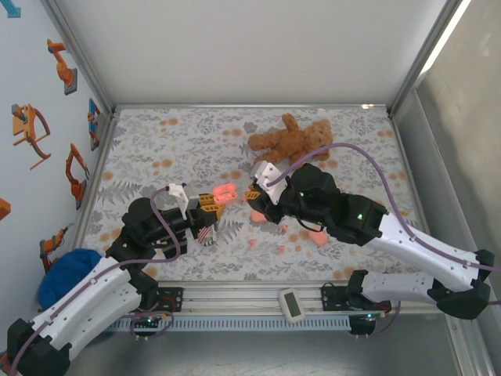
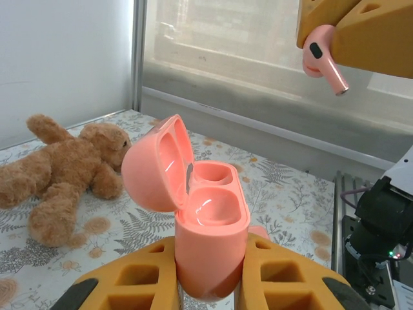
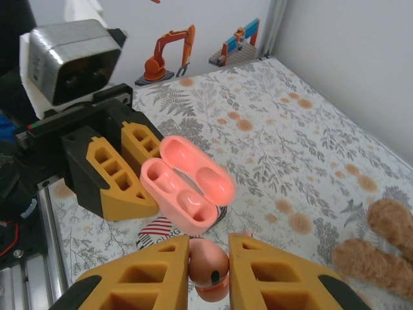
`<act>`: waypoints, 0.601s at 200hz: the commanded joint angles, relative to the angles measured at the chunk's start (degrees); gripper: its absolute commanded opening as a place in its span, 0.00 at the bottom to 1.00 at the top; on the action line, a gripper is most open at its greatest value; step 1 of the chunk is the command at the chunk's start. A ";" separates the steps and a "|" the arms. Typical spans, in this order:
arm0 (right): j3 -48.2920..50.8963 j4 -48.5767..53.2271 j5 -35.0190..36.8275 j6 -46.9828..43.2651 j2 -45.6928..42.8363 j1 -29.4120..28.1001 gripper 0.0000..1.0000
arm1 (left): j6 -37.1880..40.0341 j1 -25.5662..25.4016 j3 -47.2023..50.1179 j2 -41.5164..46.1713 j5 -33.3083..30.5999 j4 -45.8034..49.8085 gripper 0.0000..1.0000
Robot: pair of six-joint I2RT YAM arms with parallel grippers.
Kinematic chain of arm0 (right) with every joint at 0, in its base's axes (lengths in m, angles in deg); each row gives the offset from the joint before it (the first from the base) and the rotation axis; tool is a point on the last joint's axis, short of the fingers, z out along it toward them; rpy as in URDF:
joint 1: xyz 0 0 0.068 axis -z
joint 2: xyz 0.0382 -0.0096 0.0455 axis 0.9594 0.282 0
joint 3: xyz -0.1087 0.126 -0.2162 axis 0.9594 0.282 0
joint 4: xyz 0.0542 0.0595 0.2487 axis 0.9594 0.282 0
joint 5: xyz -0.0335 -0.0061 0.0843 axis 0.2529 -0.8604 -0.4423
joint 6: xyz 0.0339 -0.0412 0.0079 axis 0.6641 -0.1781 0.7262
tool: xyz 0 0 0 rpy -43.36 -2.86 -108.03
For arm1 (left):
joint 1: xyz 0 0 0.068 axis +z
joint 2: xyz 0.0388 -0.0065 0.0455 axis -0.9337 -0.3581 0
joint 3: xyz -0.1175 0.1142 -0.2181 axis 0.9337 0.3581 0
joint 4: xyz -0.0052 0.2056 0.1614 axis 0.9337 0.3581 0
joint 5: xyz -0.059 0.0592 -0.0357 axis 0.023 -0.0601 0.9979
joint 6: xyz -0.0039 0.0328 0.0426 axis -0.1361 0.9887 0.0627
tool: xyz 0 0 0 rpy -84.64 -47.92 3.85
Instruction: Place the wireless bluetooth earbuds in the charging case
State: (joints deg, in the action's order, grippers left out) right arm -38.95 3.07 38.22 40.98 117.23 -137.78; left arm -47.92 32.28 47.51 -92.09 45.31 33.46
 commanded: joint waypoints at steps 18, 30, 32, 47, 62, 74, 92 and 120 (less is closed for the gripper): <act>-2.40 -5.46 2.43 -5.89 2.67 -2.66 0.20 | -1.01 -0.36 -0.16 -0.41 1.48 -3.44 0.03; -2.49 -6.35 2.80 -6.43 3.43 -3.10 0.20 | -1.01 -0.52 -0.17 -0.38 1.51 -3.46 0.03; -2.49 -6.46 2.92 -6.53 3.58 -3.19 0.20 | -1.01 -0.47 -0.16 -0.36 1.49 -3.46 0.03; -2.66 -7.72 3.43 -7.08 4.71 -3.70 0.20 | -1.10 -0.60 -0.16 -0.24 1.56 -3.38 0.03; -3.10 -8.56 3.77 -7.57 6.02 -4.06 0.20 | -1.02 -0.70 -0.24 -0.10 1.56 -3.42 0.03; -3.73 -8.72 4.03 -8.09 7.20 -4.30 0.20 | -1.01 -0.63 -0.24 -0.07 1.57 -3.27 0.03; -4.95 -8.45 4.86 -8.89 9.23 -4.56 0.20 | -1.06 -0.70 -0.24 0.01 1.57 -3.37 0.03; -6.53 -7.88 6.36 -9.86 11.66 -4.83 0.20 | -1.02 -0.76 -0.30 0.04 1.57 -3.34 0.03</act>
State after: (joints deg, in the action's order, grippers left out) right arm -42.75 -3.42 42.02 33.13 127.48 -142.09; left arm -48.30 31.87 47.51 -92.64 45.74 32.30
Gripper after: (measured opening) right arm 0.205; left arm 0.207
